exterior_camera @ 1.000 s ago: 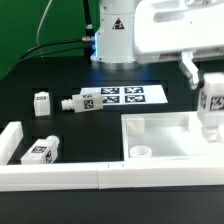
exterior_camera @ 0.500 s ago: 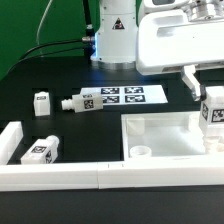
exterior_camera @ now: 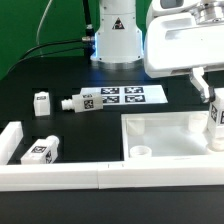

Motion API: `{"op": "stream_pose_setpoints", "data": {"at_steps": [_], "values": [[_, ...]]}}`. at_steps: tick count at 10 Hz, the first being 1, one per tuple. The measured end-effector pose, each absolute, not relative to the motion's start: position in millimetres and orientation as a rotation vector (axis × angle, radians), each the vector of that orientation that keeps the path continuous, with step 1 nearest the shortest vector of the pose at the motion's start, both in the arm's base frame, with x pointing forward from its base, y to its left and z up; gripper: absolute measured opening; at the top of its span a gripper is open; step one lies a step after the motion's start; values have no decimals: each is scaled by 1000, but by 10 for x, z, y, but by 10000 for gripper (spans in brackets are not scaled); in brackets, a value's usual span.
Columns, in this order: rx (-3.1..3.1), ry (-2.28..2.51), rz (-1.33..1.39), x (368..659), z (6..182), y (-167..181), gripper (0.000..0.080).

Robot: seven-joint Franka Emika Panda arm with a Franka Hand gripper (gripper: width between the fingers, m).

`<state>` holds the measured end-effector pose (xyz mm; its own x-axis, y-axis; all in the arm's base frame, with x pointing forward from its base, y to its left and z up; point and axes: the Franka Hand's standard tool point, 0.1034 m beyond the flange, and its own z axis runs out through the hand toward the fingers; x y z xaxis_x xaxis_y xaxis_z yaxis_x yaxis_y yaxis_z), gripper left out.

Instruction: Assemble square table

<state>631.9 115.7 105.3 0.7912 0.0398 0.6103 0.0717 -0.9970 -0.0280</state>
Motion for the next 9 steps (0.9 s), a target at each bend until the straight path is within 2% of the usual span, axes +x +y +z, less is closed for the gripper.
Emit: {"op": "stream_pose_setpoints", "data": {"at_steps": [6, 9], "values": [[-2943, -84, -974, 6307, 970, 1060, 284], [-2944, -96, -967, 6259, 876, 1126, 285]]}}
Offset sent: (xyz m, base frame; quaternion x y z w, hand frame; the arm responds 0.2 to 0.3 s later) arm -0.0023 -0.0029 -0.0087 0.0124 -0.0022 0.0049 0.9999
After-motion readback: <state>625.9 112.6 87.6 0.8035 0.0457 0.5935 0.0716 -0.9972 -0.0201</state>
